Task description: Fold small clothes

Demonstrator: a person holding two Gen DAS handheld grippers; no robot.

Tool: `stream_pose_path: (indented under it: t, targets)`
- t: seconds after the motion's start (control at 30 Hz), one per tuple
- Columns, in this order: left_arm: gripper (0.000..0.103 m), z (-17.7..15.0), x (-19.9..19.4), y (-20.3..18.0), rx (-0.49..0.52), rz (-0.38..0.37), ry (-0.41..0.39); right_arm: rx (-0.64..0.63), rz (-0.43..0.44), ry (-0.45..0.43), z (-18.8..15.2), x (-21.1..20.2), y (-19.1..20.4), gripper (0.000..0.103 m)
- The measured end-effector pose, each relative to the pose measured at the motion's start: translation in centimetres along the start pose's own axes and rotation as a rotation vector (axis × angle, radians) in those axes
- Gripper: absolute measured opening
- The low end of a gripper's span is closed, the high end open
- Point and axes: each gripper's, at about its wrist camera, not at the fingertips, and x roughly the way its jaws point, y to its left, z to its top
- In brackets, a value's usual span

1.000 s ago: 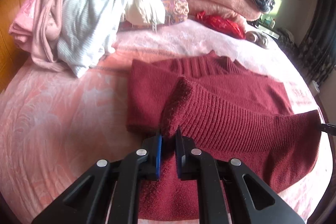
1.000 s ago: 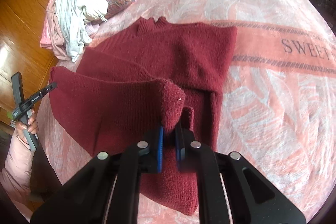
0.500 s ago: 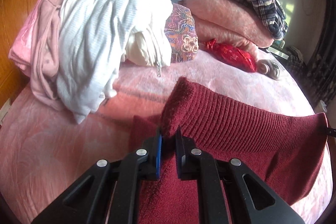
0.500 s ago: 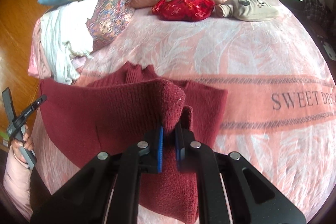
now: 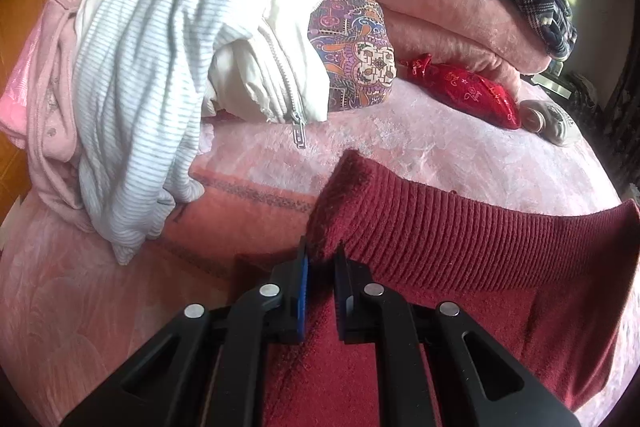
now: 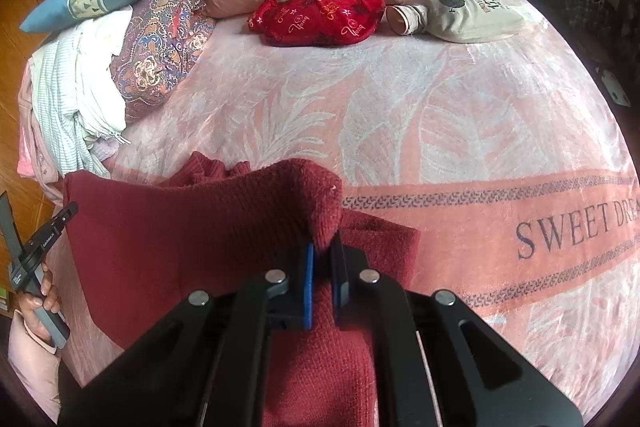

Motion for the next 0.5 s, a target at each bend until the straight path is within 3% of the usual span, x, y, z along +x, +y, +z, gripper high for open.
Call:
stream_pose_path:
  t: [0.27, 0.5]
  targets:
    - [0.011, 0.7, 1.8, 0.7, -0.017, 0.019, 0.017, 0.008, -0.037, 0.024, 1.3, 3.0, 0.1, 0.005]
    - [0.011, 0.0, 5.9, 0.0, 0.004, 0.095, 0.086, 0.06, -0.104, 0.095, 1.0, 8.2, -0.7, 0.005]
